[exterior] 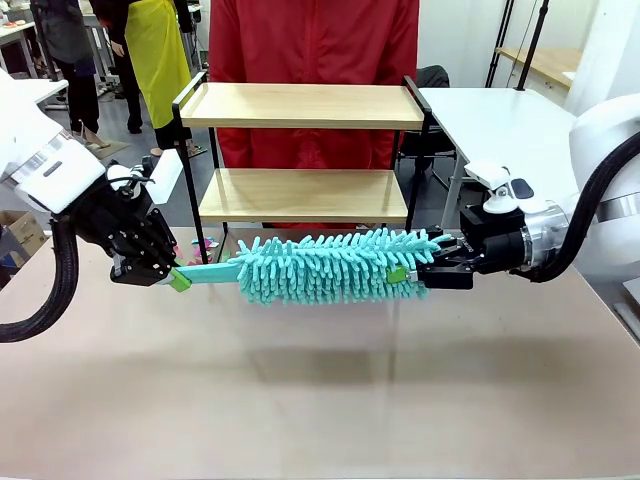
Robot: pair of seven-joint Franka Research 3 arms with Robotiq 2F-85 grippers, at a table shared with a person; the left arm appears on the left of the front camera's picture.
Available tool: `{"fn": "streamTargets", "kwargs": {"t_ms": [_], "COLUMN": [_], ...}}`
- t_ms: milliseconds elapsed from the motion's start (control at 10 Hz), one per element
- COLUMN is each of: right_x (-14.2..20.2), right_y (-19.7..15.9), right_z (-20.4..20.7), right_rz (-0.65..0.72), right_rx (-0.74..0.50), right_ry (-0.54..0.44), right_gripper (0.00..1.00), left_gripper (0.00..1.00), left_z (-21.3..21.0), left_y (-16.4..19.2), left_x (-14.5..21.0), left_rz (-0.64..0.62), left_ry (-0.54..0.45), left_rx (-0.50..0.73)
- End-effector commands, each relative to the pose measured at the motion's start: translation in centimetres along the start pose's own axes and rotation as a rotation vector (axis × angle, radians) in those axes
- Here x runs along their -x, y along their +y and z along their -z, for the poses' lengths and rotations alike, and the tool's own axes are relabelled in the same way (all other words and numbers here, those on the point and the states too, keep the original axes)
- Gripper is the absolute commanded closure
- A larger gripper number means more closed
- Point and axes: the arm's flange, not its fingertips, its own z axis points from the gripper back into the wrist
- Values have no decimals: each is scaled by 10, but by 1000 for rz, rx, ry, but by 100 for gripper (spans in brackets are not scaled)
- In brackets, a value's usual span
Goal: Clean the shelf.
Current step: Hand the Duster back to the human.
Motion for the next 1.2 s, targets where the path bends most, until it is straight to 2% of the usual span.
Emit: {"fn": "streamTargets", "kwargs": {"t_ms": [0,600,800,900,1000,1100], "right_x": [6,6,1,1,1,1], "right_y": [4,-1,0,0,0,0], "right_z": [3,2,0,0,0,0], "right_rz": [-45,-18,-13,-13,-13,-13], "right_rx": [5,-2,1,1,1,1], "right_ry": [10,-33,2,2,2,2], "right_gripper": [100,100,100,100,100,100], "left_gripper": [87,87,87,30,30,0], "left_z": [-2,-2,0,-1,-1,-1], "left_y": [-1,-1,0,-2,-2,-2], "left_x": [-3,-3,0,1,1,2], "left_rz": [-9,-9,-1,53,44,44], "left_ry": [-31,-31,0,-10,-20,-23], "left_rx": [-1,-1,1,0,-19,-24]}}
